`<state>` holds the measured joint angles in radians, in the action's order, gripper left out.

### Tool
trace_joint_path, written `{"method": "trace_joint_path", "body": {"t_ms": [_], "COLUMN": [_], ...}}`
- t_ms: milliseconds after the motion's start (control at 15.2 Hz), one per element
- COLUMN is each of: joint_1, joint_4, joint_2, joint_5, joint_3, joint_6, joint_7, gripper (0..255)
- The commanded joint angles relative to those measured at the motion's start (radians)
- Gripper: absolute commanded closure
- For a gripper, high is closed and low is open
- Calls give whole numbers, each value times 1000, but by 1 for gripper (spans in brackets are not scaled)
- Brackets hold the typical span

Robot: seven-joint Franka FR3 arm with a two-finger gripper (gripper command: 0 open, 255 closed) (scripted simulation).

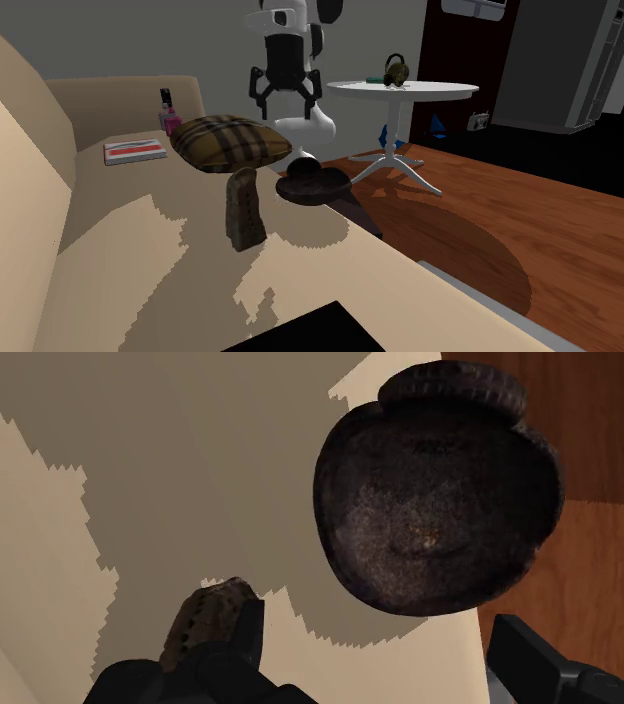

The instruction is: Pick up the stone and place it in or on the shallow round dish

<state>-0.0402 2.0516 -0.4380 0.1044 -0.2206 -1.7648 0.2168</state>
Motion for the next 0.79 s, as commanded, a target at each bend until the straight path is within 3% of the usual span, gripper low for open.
{"method": "trace_joint_path", "body": {"t_ms": [0, 396, 726], "joint_1": [-7, -12, 20], "joint_4": [-66, -290, -537], "joint_2": [79, 322, 552], "joint_5": [-12, -86, -184], "joint_3": [-31, -112, -152], "joint_6": [-14, -25, 13], "joint_7": [59, 242, 391], "gripper": [0, 0, 0]}}
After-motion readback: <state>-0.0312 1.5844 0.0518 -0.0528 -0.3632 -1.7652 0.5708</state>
